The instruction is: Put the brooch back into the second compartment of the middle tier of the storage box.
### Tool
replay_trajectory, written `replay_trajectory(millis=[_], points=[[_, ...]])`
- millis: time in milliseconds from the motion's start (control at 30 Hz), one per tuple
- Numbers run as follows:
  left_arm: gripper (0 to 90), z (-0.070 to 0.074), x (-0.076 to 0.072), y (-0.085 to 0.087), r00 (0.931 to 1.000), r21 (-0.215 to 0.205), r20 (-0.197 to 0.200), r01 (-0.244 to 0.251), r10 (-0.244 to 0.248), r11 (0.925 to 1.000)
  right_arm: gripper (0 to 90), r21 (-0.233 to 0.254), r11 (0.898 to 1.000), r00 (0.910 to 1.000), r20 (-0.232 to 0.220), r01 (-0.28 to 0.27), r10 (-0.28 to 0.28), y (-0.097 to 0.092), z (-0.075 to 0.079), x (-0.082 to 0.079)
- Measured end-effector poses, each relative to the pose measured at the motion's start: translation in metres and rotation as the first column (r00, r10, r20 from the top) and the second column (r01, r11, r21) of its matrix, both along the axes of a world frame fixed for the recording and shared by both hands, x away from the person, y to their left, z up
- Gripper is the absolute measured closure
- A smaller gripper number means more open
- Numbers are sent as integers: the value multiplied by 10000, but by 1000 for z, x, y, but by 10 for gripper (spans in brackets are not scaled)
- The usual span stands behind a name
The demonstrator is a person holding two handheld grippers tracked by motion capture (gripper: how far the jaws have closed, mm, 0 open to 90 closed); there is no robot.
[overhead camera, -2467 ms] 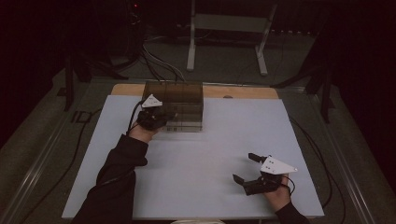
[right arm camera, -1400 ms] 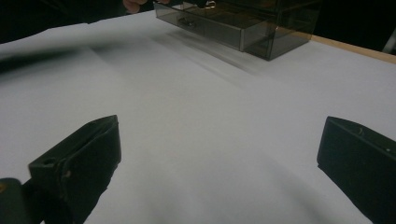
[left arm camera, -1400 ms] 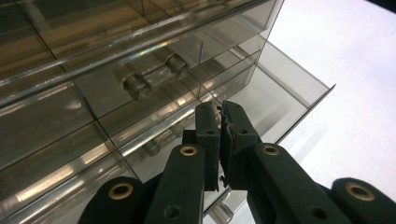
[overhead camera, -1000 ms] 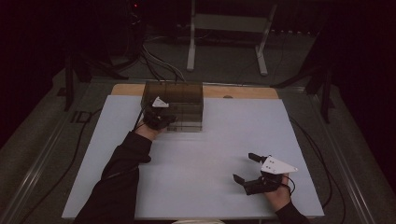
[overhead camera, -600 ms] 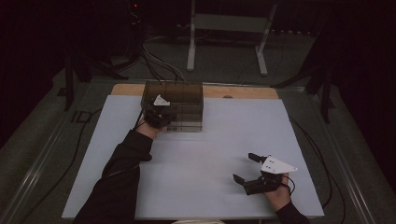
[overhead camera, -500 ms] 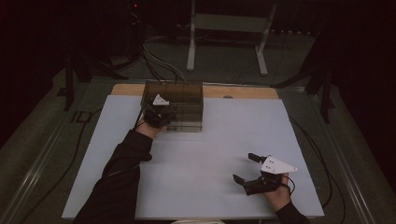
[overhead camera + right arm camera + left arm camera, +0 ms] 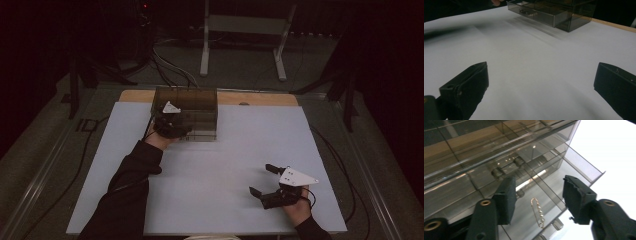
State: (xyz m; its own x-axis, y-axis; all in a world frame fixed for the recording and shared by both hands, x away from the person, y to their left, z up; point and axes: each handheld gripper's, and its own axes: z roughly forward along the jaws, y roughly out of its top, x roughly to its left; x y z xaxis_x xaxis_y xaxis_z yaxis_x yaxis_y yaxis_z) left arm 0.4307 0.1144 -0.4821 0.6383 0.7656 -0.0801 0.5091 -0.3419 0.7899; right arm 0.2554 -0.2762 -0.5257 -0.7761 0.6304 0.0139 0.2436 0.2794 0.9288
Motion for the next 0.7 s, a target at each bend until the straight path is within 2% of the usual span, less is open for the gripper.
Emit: replay_trajectory(millis=[33,100,400,633,700], points=[[399,1,-2,-1,10000,-32,-32,18,-18,10000,0,-2,10000,10000,1,5,-5,0,0,0],[329,2,-4,-1,10000,18,-45,-54,54,10000,0,-24,10000,10000,-4,9,-9,0,0,0],[201,7,-10,0,9999,-79,-60,-125,124,9999,0,-39,10000,10000,34,6,-6,1,0,0],[132,15,-16,0,9999,-265,-106,-114,111,9996,0,-31,10000,10000,10,16,-16,0,0,0],[124,16,-18,0,9999,-375,-99,42,-45,9993,0,-30,10000,10000,-21,18,-18,0,-1,1]])
